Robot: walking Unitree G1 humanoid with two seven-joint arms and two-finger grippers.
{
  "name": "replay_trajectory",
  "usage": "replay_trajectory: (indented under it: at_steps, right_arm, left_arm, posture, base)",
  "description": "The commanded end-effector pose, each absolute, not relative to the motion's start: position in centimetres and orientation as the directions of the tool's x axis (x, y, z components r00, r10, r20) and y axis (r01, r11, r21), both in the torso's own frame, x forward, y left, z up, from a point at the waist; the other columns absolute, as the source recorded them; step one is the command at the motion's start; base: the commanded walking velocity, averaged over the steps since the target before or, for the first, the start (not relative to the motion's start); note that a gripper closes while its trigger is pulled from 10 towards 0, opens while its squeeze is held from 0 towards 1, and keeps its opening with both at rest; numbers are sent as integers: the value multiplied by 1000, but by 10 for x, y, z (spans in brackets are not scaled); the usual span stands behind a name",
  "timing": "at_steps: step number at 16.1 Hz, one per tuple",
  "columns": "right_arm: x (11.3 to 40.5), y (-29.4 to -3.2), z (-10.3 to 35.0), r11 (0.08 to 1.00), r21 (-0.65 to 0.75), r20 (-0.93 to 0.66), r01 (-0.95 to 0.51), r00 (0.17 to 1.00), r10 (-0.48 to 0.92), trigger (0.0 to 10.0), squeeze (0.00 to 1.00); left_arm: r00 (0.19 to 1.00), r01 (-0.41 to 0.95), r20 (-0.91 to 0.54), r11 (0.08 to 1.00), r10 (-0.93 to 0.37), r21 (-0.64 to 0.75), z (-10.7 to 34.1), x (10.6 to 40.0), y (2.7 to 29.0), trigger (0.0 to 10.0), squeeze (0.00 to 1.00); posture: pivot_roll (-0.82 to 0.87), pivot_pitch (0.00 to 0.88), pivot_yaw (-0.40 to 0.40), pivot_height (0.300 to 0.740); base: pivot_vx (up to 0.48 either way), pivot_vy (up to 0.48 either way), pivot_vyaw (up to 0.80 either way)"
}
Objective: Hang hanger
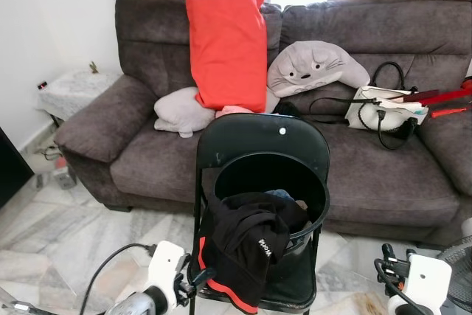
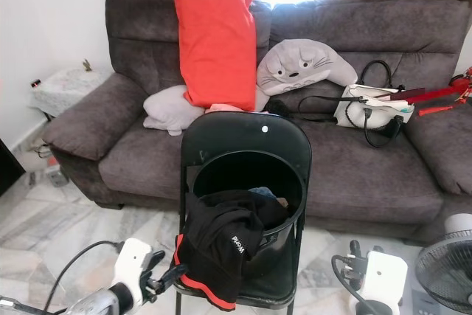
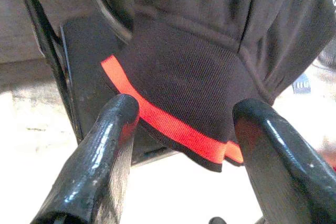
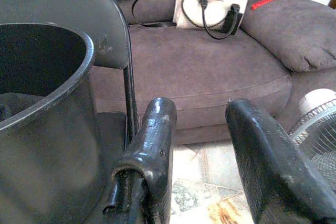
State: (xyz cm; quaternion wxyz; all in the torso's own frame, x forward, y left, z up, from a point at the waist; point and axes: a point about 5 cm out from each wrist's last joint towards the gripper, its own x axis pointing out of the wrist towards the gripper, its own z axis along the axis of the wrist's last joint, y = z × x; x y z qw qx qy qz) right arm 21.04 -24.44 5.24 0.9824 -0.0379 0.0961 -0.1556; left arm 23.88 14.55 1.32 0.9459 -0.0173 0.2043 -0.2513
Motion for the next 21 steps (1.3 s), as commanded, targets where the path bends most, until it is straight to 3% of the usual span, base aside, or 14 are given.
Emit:
replay_trajectory:
  at_steps: [1, 4, 10, 18, 19, 20, 21]
  right_arm:
    - [212, -244, 52, 948, -109, -171, 297, 934, -313, 10000, 0]
    - [211, -249, 56, 941, -112, -151, 319, 931, -333, 10000, 0]
    - [198, -258, 58, 922, -128, -140, 365, 914, -381, 10000, 0]
    - [194, -260, 62, 915, -134, -129, 380, 909, -397, 10000, 0]
    - [194, -260, 62, 915, -134, -128, 380, 909, -396, 10000, 0]
    - [194, -260, 62, 915, -135, -128, 380, 909, -396, 10000, 0]
    - [195, -261, 63, 915, -134, -126, 380, 909, -397, 10000, 0]
  left_arm:
    - [767, 490, -405, 862, -498, -131, 9, 240, 144, 10000, 0]
    - [670, 595, -444, 788, -596, -159, 6, 242, 132, 10000, 0]
    - [612, 645, -496, 751, -616, -137, -2, 252, 119, 10000, 0]
    - [624, 621, -543, 778, -563, -94, -8, 267, 109, 10000, 0]
    - [624, 621, -540, 778, -565, -98, -8, 267, 108, 4784, 0]
    - [624, 621, -539, 778, -566, -98, -8, 267, 108, 4784, 0]
    - [632, 619, -527, 779, -568, -99, -8, 269, 107, 0, 0]
  posture:
    - [-108, 0, 33, 740]
    - [-135, 0, 50, 740]
    - [-183, 0, 70, 740]
    - [-214, 0, 77, 740]
    - [-214, 0, 76, 740]
    - [-214, 0, 76, 740]
    - [-211, 0, 73, 740]
  base:
    - [0, 0, 0]
    - [0, 0, 0]
    - [0, 0, 0]
    - [0, 0, 0]
    - [0, 0, 0]
    - [0, 0, 0]
    - [0, 0, 0]
